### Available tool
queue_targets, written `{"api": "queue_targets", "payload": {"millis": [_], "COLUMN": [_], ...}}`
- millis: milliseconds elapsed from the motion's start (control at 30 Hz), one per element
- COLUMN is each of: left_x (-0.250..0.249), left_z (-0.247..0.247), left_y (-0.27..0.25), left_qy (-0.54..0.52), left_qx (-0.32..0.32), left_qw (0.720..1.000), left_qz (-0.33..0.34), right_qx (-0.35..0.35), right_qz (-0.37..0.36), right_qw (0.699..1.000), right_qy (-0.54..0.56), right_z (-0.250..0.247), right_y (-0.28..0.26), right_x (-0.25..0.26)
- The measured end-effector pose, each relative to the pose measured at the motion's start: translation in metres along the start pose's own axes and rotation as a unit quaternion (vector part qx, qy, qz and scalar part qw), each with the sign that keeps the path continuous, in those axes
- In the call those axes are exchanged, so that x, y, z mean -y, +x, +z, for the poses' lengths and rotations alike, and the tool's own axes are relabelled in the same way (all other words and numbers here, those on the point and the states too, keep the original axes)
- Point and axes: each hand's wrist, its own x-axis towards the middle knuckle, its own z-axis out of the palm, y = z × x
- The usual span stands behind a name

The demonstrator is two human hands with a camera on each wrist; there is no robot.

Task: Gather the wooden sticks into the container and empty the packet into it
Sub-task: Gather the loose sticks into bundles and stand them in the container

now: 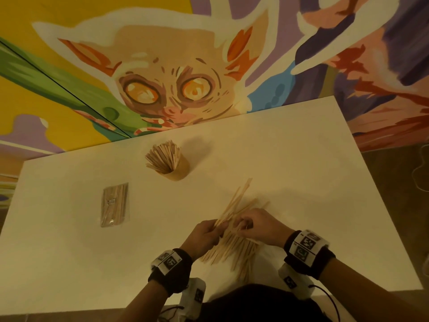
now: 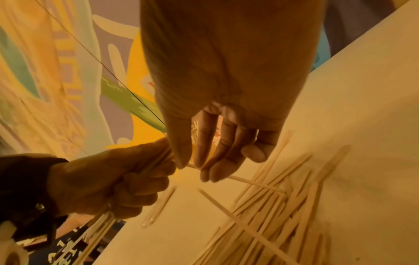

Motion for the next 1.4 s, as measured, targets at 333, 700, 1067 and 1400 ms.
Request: {"api": "queue_targets", "payload": {"millis": [333,700,1067,1400], "left_x": [-0.020,-0.033,-0.041,-0.038], "left_z": [-0.003,0.011,0.017,0.028], "left_y": [0.000,0.013,0.018,0.015], "left_qy": [-0.132,0.166,0.234,0.312], "left_qx": [0.018,-0.027,-0.048,-0.007], "left_qw": [0.991,0.980,0.958,0.935], "left_qz": [-0.001,0.103,0.157,0.167], "right_qx": [-0.121,-0.048,-0.017,-0.027], "right_qz": [0.022,0.014,0.016,0.031], "right_qw": [0.969,0.993,0.977,0.960], "right_qy": [0.215,0.109,0.212,0.278], "right_z": [-0.007,-0.006,-0.016,-0.003], "right_y": [0.002,0.008,0.006,0.001], "right_x": [0.014,0.033,0.036,0.017]}}
